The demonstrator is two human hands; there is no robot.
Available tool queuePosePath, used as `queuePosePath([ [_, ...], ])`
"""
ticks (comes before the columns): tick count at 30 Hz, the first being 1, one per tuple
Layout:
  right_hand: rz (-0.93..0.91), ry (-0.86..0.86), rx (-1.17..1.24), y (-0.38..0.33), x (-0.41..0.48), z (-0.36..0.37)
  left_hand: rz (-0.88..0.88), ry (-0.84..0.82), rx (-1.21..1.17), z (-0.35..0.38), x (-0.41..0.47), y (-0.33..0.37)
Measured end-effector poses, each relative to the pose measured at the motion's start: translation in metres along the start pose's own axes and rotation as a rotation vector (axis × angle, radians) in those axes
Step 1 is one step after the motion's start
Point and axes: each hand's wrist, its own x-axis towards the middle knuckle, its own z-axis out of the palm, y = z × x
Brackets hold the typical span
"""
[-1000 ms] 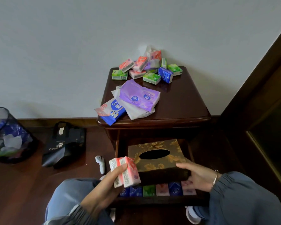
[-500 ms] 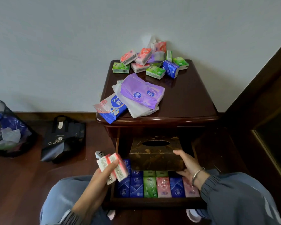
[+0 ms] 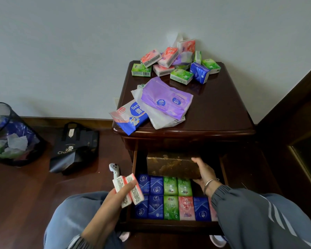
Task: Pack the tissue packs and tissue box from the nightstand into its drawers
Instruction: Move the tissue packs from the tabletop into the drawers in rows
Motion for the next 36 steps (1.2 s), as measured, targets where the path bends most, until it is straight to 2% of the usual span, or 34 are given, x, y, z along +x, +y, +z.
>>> queuePosePath([
  [16, -0.005, -0.079, -0.062, 0.007, 0.038, -0.001, -0.096, -0.060, 0.089, 0.004, 0.000, -0.004],
  [24, -0.185, 0.024, -0.480, 0.007, 0.033, -0.004, -0.122, -0.049, 0.115, 0.003, 0.002, -0.006],
  [30, -0.219, -0.033, -0.604, 0.014, 0.024, -0.007, -0.146, -0.062, 0.103, 0.004, 0.005, -0.006],
  [36, -0.218, -0.172, -0.713, 0.016, 0.020, 0.017, -0.134, -0.091, 0.120, 0.008, 0.004, -0.005],
])
